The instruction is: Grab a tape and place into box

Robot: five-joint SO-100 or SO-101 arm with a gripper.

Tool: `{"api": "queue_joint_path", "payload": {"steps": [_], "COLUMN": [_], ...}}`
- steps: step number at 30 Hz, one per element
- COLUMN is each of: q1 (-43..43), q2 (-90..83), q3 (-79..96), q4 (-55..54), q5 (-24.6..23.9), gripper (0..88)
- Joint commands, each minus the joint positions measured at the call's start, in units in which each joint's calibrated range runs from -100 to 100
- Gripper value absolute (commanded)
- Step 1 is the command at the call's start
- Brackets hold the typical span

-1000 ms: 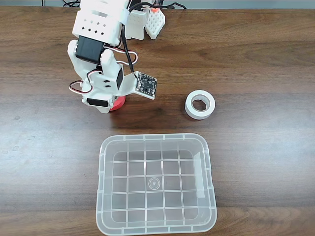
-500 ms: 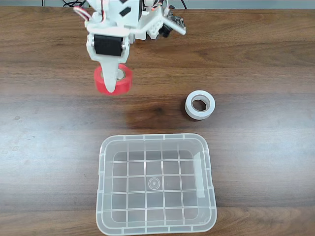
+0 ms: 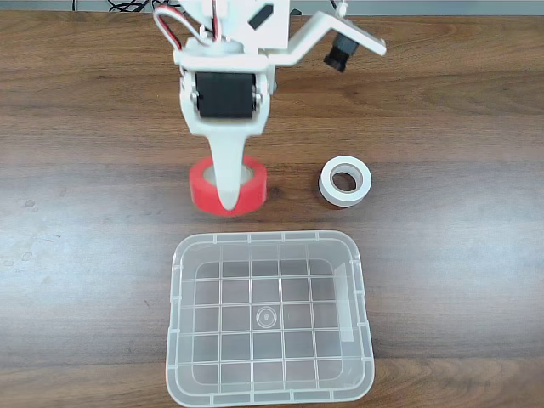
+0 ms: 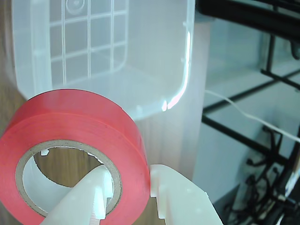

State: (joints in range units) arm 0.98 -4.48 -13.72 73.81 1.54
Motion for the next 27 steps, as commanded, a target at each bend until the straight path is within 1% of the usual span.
{"api": "queue_joint_path", "payload": {"steps": [1,12,19,22,23,27], "q1": [-1.6,-4.7,-5.4,-5.4,-5.4,-5.2], "q2": [11.3,33.5,41.2,43.3,43.9,45.3], "q3": [-17.2,-34.2,-39.4,-39.6,-39.6,-39.6], "q4": [-3.9,-9.7,-11.1,-10.8,-10.3,-7.8], "q5": [-0.9,-1.0,-1.0,-0.8,-0.6,-0.4], "gripper": [1.3,1.3,1.3,2.7,4.4,16.1]}}
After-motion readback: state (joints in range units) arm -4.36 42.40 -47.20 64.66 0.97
